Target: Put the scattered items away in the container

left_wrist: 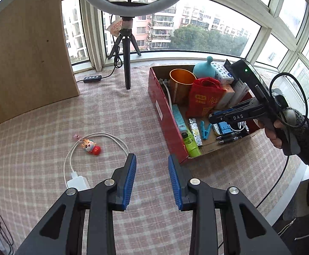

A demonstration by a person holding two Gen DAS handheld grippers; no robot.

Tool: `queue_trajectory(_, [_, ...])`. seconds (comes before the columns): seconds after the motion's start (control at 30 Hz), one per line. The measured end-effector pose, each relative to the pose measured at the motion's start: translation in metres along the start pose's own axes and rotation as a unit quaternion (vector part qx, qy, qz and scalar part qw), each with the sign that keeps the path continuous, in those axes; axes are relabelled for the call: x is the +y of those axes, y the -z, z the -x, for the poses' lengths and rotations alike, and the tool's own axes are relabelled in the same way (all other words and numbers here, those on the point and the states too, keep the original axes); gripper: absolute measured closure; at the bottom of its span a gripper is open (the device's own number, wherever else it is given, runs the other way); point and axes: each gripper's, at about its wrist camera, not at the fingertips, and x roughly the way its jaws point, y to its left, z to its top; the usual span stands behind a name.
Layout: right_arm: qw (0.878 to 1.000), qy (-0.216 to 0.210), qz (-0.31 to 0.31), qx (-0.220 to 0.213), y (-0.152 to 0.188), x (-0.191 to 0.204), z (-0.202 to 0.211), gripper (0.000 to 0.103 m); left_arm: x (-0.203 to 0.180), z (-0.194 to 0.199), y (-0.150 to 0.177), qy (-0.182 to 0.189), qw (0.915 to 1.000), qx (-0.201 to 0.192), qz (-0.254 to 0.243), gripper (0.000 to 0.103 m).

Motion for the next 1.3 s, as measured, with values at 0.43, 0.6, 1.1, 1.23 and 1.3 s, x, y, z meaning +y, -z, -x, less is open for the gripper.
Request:
queue_trajectory(0.43, [0.996, 0.061, 0.003, 0.068, -0.015, 0.009, -0.047, 0.086, 0.037, -0.006, 0.007, 0.026, 0.9993, -0.021, 0.018, 0.073])
queue_trajectory(0.6, [0.995, 0.061, 0.015, 0.074, -0.016, 0.014, -0.054, 0.096, 0.044, -0.011, 0.007, 0.030, 0.9992, -0.021, 0.020, 0.073])
queue_trajectory(1.1, [0.997, 0.011, -0.038, 0.072, -0.005, 0.003, -0.056, 0.098, 0.047, -0.015, 0.008, 0.027, 0.9993, -0.018, 0.020, 0.073])
queue_trajectory(1.23, [0.997, 0.006, -0.031, 0.067, -0.002, 0.005, -0.055, 0.098, 0.049, -0.014, 0.008, 0.024, 0.9993, -0.018, 0.023, 0.073])
queue_trajectory(1.3, [0.997, -0.006, -0.033, 0.063, -0.001, 0.005, -0.054, 0.098, 0.050, -0.014, 0.008, 0.022, 0.9993, -0.019, 0.024, 0.072])
